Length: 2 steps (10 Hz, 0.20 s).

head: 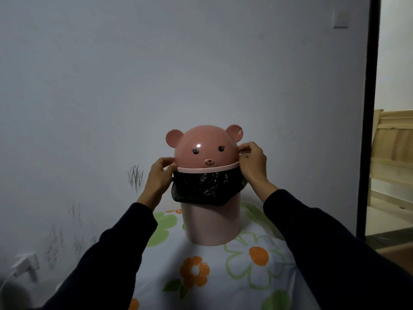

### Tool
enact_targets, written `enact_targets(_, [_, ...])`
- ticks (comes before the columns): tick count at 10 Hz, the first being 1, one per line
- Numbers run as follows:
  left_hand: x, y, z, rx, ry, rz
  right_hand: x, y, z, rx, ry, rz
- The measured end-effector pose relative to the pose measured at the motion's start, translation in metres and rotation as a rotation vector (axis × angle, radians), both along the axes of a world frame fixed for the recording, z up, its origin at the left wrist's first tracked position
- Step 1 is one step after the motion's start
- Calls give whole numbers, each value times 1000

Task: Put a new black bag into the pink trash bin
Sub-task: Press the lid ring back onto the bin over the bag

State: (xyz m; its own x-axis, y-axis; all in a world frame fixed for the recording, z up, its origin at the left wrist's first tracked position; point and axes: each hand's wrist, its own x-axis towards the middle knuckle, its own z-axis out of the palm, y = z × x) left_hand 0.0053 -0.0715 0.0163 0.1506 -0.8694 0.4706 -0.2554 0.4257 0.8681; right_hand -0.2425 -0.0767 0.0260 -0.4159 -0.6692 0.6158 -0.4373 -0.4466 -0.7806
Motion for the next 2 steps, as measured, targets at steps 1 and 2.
enact_targets(1, [6, 4, 4, -33, -156, 56, -3, 7, -2, -89, -16, 8])
enact_targets(2, [8, 22, 17, -89, -280, 85, 2, 20, 8, -140, -30, 56])
